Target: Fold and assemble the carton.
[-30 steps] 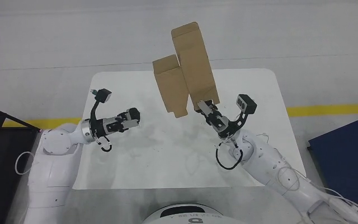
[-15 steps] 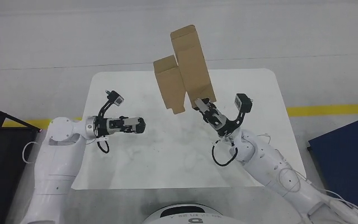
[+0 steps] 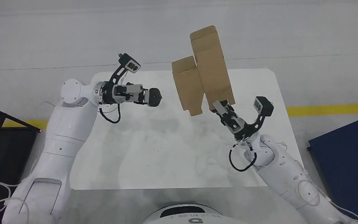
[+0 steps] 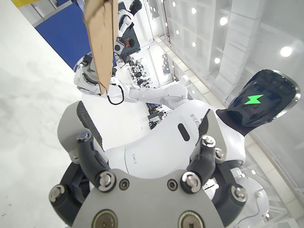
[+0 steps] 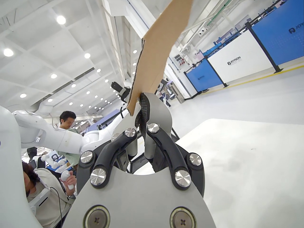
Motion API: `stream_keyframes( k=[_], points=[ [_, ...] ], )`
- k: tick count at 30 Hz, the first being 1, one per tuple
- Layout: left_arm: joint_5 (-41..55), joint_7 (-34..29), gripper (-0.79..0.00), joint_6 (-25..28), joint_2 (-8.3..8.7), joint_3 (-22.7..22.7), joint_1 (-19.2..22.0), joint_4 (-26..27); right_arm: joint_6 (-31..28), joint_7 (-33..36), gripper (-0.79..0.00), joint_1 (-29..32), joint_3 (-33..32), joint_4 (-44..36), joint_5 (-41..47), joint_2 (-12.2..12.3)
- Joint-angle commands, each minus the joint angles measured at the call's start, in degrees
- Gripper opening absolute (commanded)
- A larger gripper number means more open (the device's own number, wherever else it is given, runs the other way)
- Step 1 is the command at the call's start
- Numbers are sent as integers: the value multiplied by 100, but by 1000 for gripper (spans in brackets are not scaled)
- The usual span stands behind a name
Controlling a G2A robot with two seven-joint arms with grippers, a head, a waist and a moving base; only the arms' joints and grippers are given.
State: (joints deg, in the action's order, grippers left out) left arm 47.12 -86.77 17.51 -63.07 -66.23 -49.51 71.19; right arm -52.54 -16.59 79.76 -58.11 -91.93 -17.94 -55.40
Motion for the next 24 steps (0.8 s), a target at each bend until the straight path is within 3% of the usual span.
stream_keyframes(
  k=[1, 4, 8, 13, 17, 24],
  points=[
    [-5, 50, -142, 50, -35, 96, 94, -94, -47, 215, -785, 31, -31, -3, 134, 8],
    [-33, 43, -283, 43, -72, 207, 185, -161, -30, 524, -785, 26, -36, 8, 377, 3],
    [-437, 484, -419, 484, -99, 262, 181, -186, -193, 980, -785, -132, 109, 35, 709, -39],
    [-859, 822, -446, 822, -93, 264, 86, -49, -199, 1274, -785, -295, 244, 137, 922, -112],
    [-865, 962, -409, 962, -81, 167, 31, -33, -189, 1385, -785, -345, 301, 164, 957, -167],
    [-994, 1076, -486, 1076, -46, 32, -80, 77, -58, 1566, -785, -418, 377, 216, 959, -256]
  ],
)
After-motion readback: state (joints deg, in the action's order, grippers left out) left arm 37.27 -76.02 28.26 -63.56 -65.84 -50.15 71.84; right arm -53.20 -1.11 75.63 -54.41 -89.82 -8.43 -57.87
